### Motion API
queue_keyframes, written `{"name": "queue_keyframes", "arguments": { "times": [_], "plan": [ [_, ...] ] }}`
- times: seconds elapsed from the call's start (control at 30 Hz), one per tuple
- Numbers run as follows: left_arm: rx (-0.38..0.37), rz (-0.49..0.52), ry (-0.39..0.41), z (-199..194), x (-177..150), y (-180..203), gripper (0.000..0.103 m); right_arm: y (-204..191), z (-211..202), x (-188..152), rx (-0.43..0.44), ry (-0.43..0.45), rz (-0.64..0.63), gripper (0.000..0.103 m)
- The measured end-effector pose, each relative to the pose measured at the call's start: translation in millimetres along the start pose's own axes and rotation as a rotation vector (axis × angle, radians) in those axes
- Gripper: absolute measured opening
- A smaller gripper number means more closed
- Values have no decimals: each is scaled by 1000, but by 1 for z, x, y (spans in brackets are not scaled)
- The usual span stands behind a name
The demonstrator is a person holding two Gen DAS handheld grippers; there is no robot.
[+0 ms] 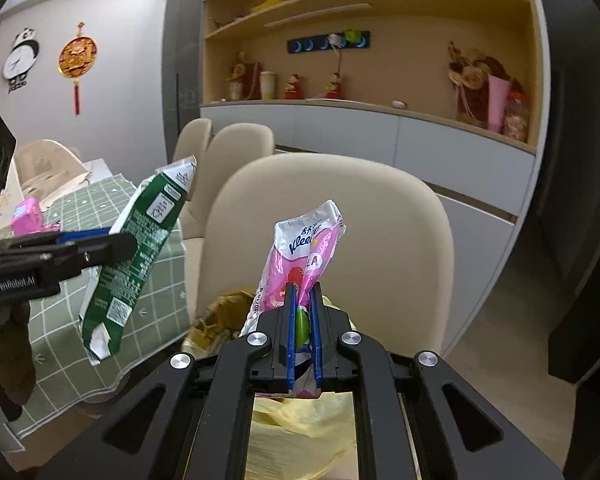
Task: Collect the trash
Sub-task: 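Carry the milk pack and tissue pack over the yellow trash bag, then open the left tool over the bag while the right tool releases the tissue pack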
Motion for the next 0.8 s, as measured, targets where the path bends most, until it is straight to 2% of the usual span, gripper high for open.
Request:
{"name": "queue_keyframes", "arguments": {
  "times": [0.5,0.57,0.7,0.8],
  "plan": [
    [-55,-51,-94,85,-20,15,47,35,18,-18,-47,-39,51,8],
    [-80,-62,-118,95,-21,15,47,39,19,-20,-52,-43,60,8],
    [-87,-87,-141,104,-22,11,56,41,22,-25,-54,-54,73,8],
    [-75,-95,-133,99,-19,4,58,37,27,-28,-46,-62,77,8]
  ]
}}
Point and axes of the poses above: each gripper's, at about its wrist camera, not at the fingertips, and z roughly the way its jaws point, y to its right, x to its top, the point moved 9 cm from there along z, roughly the way its jaws point, and after that the axes turned 4 degrees about x, right-handed, at the moved point
